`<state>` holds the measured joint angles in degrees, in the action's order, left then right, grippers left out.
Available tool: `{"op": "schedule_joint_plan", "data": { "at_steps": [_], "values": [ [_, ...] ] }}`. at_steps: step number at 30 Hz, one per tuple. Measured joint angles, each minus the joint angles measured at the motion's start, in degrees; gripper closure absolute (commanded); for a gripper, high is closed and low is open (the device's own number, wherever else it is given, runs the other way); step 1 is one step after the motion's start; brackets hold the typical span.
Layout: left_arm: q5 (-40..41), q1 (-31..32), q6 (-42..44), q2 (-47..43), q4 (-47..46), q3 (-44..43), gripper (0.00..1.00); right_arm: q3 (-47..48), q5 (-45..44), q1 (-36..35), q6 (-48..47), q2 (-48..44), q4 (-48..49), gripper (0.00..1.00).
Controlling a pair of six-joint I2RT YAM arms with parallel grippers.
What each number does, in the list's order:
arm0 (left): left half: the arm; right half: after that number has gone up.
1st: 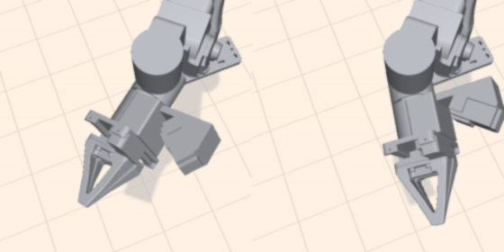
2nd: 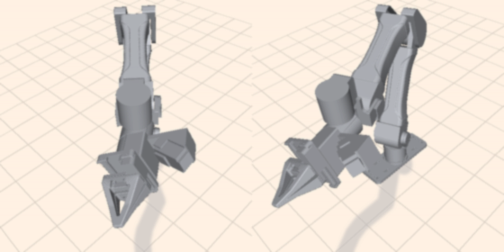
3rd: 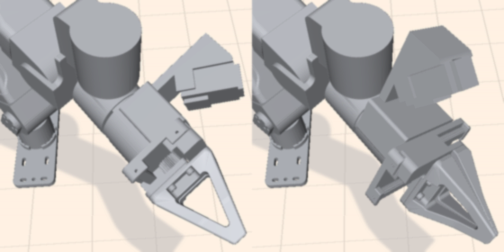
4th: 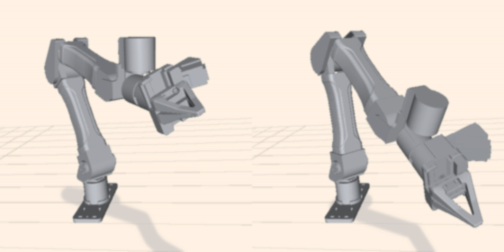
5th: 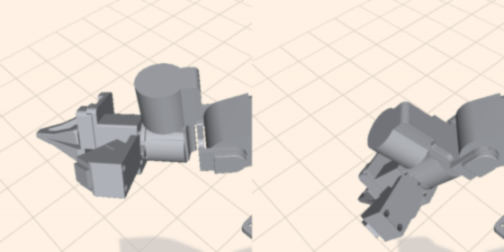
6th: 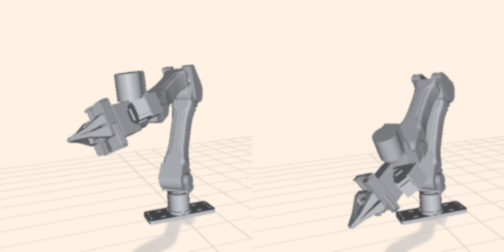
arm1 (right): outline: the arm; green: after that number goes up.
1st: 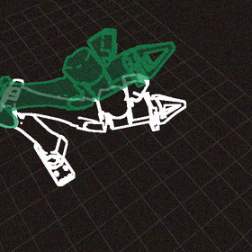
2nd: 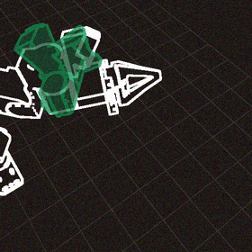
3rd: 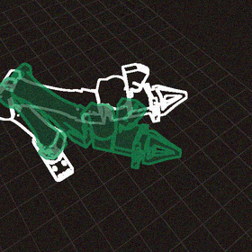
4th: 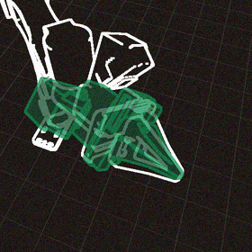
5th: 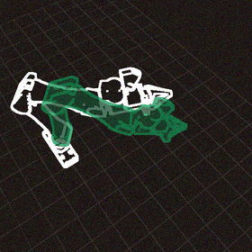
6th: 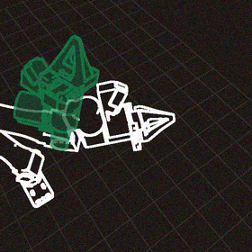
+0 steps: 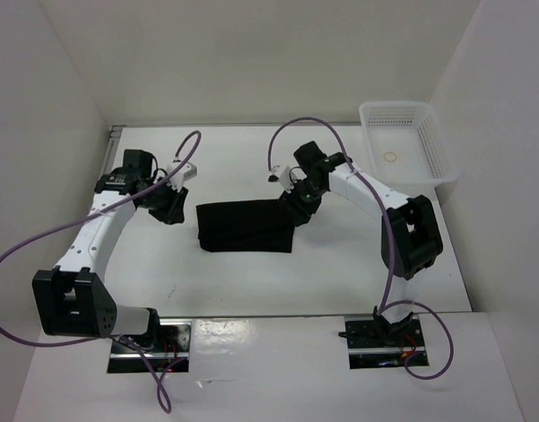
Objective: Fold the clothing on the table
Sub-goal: Fold the skirt
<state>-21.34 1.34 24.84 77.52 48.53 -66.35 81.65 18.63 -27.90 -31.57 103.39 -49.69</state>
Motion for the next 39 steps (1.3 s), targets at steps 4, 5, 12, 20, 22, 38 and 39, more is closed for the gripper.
{"op": "schedule_joint_plan", "data": {
  "at_steps": [4,5,12,20,22,38,39],
  "values": [
    [-0.8,-2.5,-4.9,-0.8,-0.2,-1.7,0.4,4.0,0.2,-0.5,1.1,2.4,1.2,0.44],
    [-1.4,-3.2,-6.2,-0.8,-0.3,-2.4,0.3,5.5,0.1,-0.9,1.3,3.8,1.6,0.39],
    [-3.2,-5.0,-14.7,-4.8,-1.0,-3.8,0.0,10.6,-3.3,-7.4,1.4,15.0,5.5,0.35],
    [-3.1,-5.8,-16.3,-8.2,-3.3,-0.9,0.0,12.7,-4.5,-8.5,0.6,17.2,5.9,0.35],
    [-2.9,-6.2,-16.3,-7.0,-3.5,-0.3,0.0,14.0,-4.5,-8.5,0.3,17.2,6.2,0.35],
    [1.0,-7.1,-17.6,-6.1,-4.8,0.8,0.0,21.6,-3.4,-8.9,-1.1,18.9,7.3,0.28],
    [1.1,-7.1,-17.6,-6.1,-4.8,0.8,0.0,21.6,-3.2,-9.0,-1.1,19.4,7.1,0.28]
  ]
}}
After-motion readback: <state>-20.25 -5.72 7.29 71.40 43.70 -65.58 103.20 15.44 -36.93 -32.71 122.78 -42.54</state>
